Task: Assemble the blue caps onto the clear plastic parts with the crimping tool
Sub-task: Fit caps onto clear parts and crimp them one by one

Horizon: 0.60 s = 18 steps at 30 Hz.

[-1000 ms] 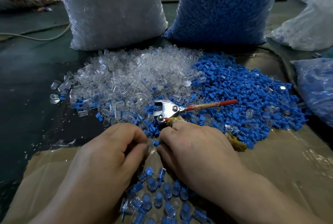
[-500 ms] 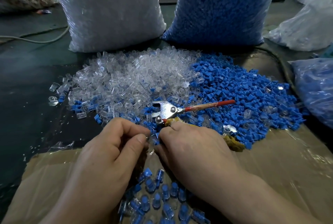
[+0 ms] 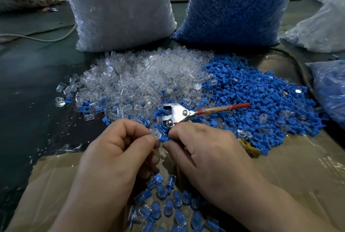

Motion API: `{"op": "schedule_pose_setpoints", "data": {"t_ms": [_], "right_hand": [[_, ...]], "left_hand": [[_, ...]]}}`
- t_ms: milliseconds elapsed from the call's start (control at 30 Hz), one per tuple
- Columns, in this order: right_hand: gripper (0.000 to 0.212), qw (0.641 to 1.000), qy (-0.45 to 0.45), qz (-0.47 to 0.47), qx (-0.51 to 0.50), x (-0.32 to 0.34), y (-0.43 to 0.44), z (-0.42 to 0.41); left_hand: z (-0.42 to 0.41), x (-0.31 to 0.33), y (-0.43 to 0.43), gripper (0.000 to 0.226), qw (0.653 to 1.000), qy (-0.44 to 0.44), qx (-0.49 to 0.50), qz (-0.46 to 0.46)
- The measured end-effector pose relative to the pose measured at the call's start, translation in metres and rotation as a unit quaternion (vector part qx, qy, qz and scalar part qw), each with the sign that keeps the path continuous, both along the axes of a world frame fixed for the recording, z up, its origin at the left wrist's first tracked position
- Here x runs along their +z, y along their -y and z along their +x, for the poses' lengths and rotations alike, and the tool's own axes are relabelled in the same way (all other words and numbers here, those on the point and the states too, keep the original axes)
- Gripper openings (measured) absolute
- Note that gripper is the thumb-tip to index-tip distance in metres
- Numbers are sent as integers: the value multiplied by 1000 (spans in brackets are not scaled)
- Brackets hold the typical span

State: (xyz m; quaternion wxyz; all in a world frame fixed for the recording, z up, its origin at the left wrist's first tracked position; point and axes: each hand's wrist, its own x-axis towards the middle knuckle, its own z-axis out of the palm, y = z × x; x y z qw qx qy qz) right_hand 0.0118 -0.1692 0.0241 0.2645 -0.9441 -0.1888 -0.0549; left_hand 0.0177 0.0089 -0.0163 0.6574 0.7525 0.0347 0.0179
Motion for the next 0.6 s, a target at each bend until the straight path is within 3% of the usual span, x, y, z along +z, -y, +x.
{"op": "schedule_pose_setpoints", "data": {"t_ms": [133,267,467,600], "right_hand": [[30,999,36,11,-15,1,0,-2],[26,997,68,23,-24,1,0,-3],[27,995,99,-2,-11,1,1,-3],[7,994,106,-18,25,2,1,-5]], "left_hand": [[1,-2,0,39,1000,-4,4,-17],[0,1,-1,57,1000,-7,-15,16],[-4,7,3,40,997,10,-41,69],[-6,10,2,39,993,30,-45,102]]}}
